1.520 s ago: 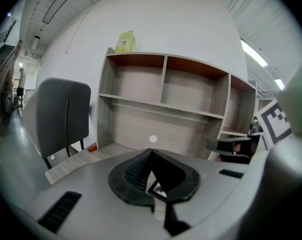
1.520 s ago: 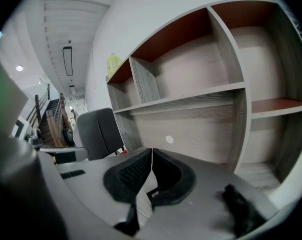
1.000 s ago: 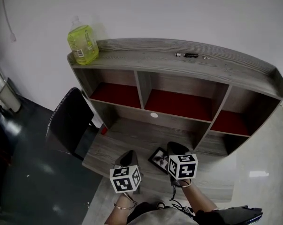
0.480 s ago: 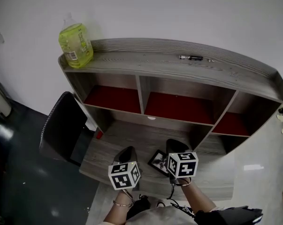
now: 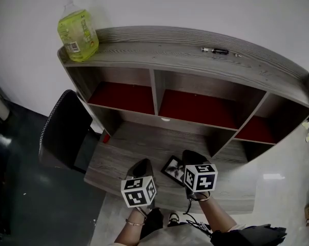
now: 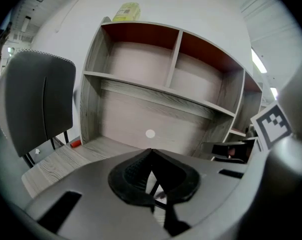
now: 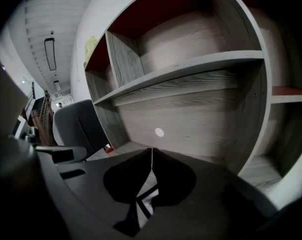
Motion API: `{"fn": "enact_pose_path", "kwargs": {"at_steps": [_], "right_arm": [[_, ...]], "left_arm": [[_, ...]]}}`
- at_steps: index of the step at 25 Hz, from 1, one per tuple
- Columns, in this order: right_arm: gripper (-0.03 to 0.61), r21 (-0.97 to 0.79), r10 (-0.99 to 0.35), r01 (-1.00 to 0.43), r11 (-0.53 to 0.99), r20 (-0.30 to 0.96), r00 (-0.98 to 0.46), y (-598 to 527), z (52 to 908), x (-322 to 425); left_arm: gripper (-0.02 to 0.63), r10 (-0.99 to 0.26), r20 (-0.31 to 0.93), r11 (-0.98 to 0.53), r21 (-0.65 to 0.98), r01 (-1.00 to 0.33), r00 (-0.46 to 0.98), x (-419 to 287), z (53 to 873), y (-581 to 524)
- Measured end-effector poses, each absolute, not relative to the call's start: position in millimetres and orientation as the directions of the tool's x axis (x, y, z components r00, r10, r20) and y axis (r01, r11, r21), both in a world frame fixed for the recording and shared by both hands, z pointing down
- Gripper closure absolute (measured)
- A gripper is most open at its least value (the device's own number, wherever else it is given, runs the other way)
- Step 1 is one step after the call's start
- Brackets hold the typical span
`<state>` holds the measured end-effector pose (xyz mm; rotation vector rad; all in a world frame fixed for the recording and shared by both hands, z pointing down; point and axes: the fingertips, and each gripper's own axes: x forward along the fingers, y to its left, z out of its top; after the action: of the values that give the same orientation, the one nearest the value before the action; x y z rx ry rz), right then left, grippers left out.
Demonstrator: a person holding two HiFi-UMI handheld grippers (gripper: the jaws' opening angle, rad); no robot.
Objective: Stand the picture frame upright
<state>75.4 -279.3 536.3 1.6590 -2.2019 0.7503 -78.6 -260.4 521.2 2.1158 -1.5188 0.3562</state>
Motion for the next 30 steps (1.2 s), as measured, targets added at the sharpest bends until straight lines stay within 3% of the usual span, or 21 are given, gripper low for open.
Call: {"fn": "enact_pose_path", "kwargs": {"at_steps": [30], "right_arm": [[0.546, -0.177, -0.635, -0.957, 0.231, 0.718, -0.286, -254.9, 674.9, 88.9]], "left_arm": [[0.601, -0.656, 0.67, -0.103, 0.375, -0.921, 0.346, -60.1, 679.4, -205.5]]}}
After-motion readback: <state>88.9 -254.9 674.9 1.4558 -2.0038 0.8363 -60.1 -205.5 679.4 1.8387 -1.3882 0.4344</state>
